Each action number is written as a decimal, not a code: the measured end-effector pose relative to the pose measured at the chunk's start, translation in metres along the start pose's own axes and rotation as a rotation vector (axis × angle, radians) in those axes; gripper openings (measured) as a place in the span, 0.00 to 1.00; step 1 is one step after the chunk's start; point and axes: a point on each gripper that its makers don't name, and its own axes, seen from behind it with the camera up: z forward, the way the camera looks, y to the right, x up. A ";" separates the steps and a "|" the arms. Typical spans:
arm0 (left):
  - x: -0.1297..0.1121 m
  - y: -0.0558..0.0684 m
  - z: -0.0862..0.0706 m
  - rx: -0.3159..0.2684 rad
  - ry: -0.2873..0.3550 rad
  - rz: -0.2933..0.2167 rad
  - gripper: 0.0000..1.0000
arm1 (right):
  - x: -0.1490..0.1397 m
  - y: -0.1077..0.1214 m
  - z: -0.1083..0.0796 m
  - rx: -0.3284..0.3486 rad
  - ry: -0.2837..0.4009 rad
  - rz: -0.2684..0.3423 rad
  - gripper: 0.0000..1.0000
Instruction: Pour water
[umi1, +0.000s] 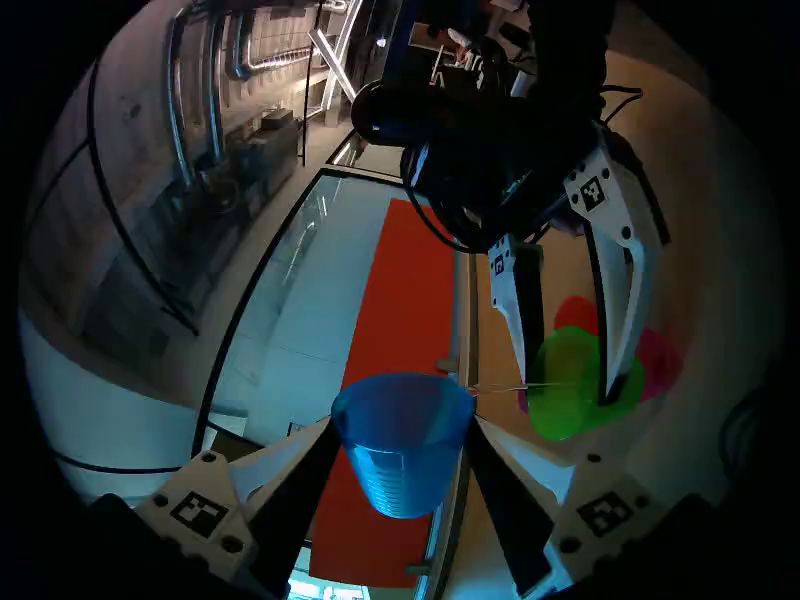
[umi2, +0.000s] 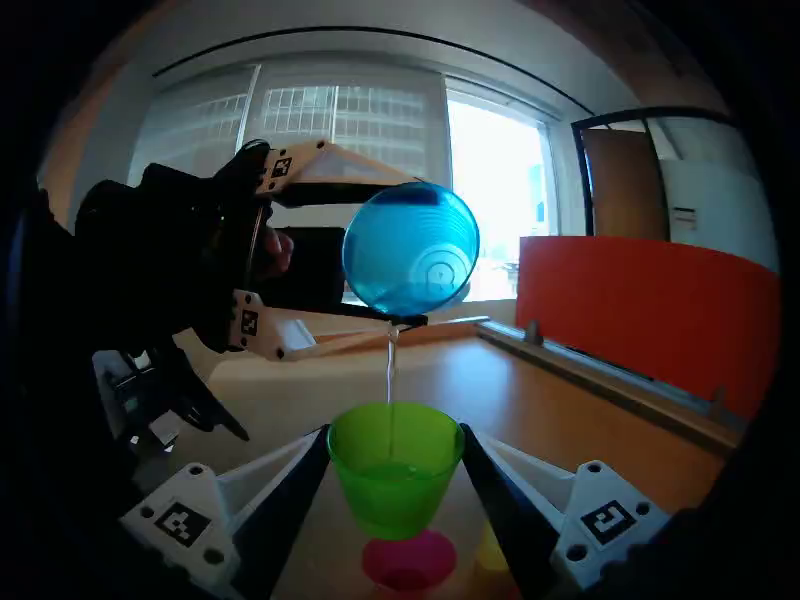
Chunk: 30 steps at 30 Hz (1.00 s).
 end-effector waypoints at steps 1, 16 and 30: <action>0.000 0.001 0.000 0.000 0.000 0.001 0.85 | 0.000 0.000 0.000 0.000 0.000 0.000 0.94; -0.001 0.003 -0.002 0.001 -0.006 0.032 0.85 | -0.001 0.001 0.000 0.000 0.000 -0.001 0.94; 0.000 0.000 -0.002 0.011 -0.007 0.055 0.84 | 0.001 0.000 0.001 -0.001 0.001 -0.005 0.94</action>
